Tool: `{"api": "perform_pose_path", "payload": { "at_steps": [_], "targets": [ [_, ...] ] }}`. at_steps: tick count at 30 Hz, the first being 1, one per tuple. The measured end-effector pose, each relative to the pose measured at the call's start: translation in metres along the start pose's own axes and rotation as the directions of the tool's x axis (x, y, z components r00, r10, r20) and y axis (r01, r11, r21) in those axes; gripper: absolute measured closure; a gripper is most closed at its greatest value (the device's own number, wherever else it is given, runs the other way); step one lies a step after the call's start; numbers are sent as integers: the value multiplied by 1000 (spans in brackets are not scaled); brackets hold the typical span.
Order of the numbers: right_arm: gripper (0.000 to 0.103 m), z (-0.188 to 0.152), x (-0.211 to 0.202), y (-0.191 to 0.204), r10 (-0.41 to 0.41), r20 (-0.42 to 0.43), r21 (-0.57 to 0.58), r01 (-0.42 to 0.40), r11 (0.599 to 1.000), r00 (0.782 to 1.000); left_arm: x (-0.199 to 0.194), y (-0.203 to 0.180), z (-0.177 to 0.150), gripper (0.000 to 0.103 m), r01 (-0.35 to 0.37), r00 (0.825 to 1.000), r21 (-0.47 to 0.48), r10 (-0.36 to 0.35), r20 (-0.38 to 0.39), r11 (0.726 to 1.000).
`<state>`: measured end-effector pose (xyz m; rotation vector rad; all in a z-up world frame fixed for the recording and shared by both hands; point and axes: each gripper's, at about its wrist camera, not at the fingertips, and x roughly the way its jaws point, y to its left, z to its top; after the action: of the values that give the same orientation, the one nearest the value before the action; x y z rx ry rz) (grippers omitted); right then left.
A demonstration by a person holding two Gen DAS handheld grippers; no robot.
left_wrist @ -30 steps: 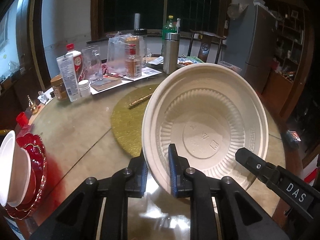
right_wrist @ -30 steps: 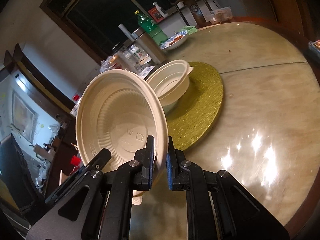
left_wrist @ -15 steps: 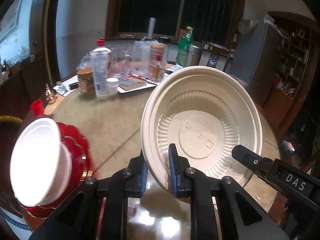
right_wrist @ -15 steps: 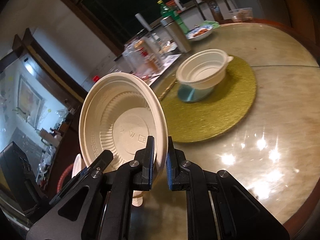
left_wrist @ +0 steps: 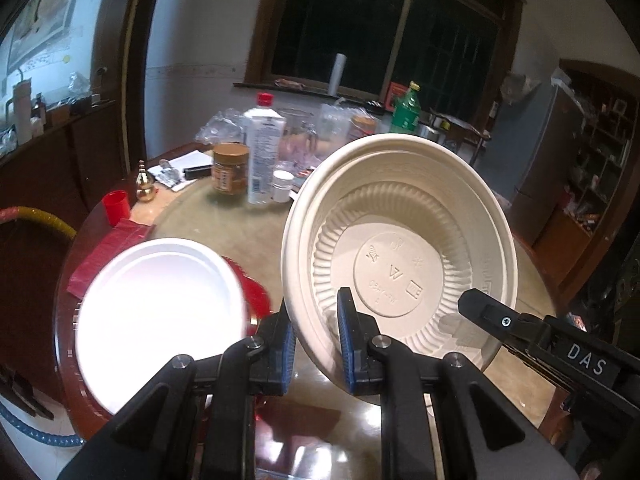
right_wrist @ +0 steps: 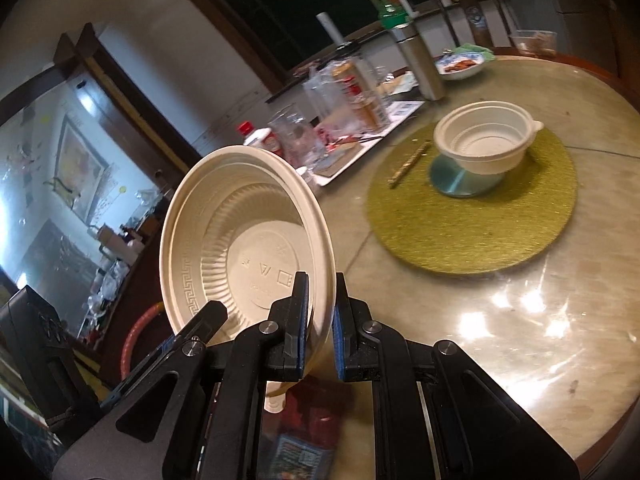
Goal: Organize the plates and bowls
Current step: 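Lift the beige bowl and carry it toward the stacked plates, then lower the beige bowl into the white bowls on the red plates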
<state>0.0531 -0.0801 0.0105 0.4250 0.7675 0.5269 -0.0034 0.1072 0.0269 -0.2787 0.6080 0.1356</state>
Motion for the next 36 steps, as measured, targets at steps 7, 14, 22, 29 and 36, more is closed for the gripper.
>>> {"api": "perform_pose_path", "payload": {
  "at_steps": [7,14,22,29,36],
  "targets": [
    [93,-7,16,40,65,-33,-55,-67,996,997,-20,37,3,85,-46,998,-49,48,42,998],
    [93,-23,45,77,119,-109,-105,-130,986,987,-28,76,0,85,-120,991,-98,125,48,988],
    [93,-41,78,101,133,-195,-136,-161,978,972,-21,109,-6,85,-188,981,-130,192,13,974],
    [93,-49,98,102,119,-246,-126,-153,980,962,-16,117,-12,85,-211,977,-130,210,-23,969],
    [92,-55,112,104,102,-288,-130,-145,981,952,-12,123,-15,85,-231,972,-130,223,-70,964]
  ]
}}
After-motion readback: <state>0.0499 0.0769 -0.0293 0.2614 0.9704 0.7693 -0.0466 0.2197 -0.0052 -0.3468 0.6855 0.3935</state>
